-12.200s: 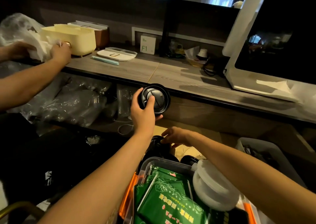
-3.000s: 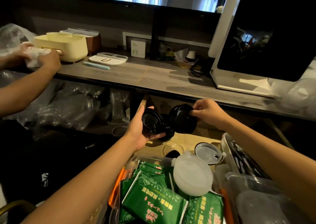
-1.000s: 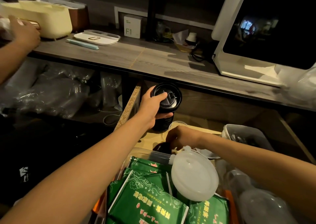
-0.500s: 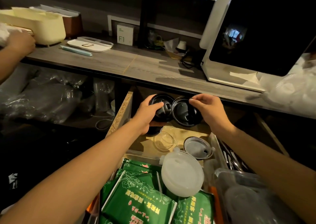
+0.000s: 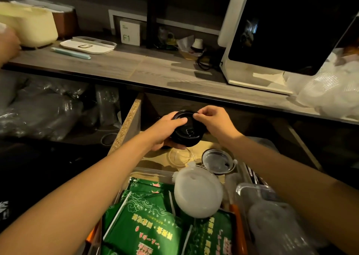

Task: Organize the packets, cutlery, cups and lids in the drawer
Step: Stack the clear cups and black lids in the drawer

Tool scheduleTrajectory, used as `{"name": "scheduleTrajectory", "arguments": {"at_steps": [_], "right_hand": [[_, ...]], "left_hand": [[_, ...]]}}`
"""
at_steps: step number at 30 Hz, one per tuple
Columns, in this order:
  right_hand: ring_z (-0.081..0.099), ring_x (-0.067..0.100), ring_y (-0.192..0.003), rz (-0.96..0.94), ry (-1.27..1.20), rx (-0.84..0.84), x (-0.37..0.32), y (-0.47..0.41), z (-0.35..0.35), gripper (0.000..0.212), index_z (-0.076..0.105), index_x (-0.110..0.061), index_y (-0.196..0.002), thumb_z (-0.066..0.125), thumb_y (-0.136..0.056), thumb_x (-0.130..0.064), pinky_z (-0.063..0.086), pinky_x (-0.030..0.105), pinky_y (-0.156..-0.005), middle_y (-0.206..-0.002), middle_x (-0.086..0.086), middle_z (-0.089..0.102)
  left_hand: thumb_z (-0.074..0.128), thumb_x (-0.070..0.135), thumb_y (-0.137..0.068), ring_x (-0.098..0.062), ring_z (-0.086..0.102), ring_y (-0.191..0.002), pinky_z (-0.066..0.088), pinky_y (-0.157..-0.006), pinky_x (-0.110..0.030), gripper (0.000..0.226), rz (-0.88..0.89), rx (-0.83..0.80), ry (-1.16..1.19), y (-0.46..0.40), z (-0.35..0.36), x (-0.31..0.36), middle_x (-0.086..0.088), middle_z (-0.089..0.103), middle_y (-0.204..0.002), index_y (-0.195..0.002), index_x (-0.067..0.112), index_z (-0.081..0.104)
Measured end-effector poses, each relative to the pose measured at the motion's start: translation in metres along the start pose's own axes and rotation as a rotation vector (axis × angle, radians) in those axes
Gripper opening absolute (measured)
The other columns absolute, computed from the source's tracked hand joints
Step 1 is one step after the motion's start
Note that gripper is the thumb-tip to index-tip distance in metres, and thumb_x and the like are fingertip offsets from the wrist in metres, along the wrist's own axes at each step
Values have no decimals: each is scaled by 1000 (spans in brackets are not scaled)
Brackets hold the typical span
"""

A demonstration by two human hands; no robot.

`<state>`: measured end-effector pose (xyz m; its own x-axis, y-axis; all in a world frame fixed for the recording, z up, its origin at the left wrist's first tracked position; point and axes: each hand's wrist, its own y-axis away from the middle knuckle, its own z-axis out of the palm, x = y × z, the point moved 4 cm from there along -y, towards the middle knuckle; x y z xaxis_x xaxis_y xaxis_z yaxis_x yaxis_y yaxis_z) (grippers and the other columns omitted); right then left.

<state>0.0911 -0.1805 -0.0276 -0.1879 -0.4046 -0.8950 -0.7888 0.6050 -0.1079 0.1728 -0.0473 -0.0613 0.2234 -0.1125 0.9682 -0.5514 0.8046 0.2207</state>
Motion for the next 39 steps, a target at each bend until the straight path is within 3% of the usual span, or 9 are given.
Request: {"name": "scheduleTrajectory", "arguments": {"at_steps": [4, 6, 9, 13, 20, 24, 27, 32, 39], "right_hand": [[64, 12, -74, 162, -24, -147, 12, 2, -23, 25, 71, -14, -103, 60, -95, -35, 50, 19, -56, -88, 5, 68], [63, 14, -80, 209, 204, -171, 33, 0, -37, 29, 67, -16, -113, 62, -94, -37, 52, 22, -63, -96, 4, 65], [58, 18, -109, 207, 630, -419, 70, 3, -41, 49, 56, -20, -130, 68, -88, -41, 50, 28, -85, -120, -1, 58], [61, 20, -110, 137, 748, -647, 93, 11, -27, 42, 59, -14, -126, 69, -89, -32, 51, 20, -80, -119, 5, 61], [59, 12, -95, 179, 514, -427, 81, 1, -34, 46, 54, -19, -126, 72, -86, -31, 52, 18, -68, -115, 1, 56], [66, 17, -85, 233, 281, -256, 62, -1, -40, 17, 64, -19, -106, 61, -95, -32, 60, 29, -70, -103, 4, 58], [65, 12, -59, 207, 357, -159, 57, -4, -43, 23, 68, -13, -96, 56, -98, -32, 51, 19, -48, -79, 7, 66], [68, 22, -72, 125, 550, -147, 55, -6, -36, 23, 70, -10, -107, 56, -99, -26, 60, 30, -65, -84, 3, 65], [61, 13, -57, 120, 563, -85, 51, -7, -34, 18, 74, -6, -92, 66, -92, -22, 52, 19, -53, -69, 2, 62]], "left_hand": [[51, 22, -104, -34, 65, -100, 57, -49, -32, 14, -20, 56, 6, -4, -4, -4, -9, 60, -120, -114, 28, 59], [51, 21, -104, -37, 64, -102, 57, -47, -33, 15, -38, 94, 21, -8, -7, -7, -11, 58, -124, -114, 27, 60], [51, 22, -104, -38, 63, -104, 58, -49, -34, 19, -54, 131, 23, -12, -9, -9, -11, 57, -126, -121, 25, 59], [52, 23, -104, -37, 63, -105, 58, -50, -34, 24, -64, 133, 3, -12, -9, -11, -10, 58, -126, -127, 24, 57], [52, 23, -103, -37, 64, -105, 59, -54, -36, 23, -49, 142, 6, -13, -10, -11, -10, 59, -124, -126, 24, 58], [53, 23, -103, -36, 66, -98, 60, -54, -38, 11, -26, 190, 62, -12, -14, -7, -10, 61, -118, -109, 28, 61], [53, 24, -103, -30, 65, -95, 58, -49, -34, 13, -6, 254, 108, -13, -17, -5, -7, 61, -116, -113, 26, 61], [53, 26, -102, -31, 64, -95, 57, -49, -33, 29, -4, 308, 167, -15, -22, -7, -9, 60, -121, -131, 23, 57], [55, 27, -102, -30, 63, -96, 58, -51, -35, 26, -6, 319, 183, -16, -23, -7, -6, 59, -119, -128, 24, 57]]}}
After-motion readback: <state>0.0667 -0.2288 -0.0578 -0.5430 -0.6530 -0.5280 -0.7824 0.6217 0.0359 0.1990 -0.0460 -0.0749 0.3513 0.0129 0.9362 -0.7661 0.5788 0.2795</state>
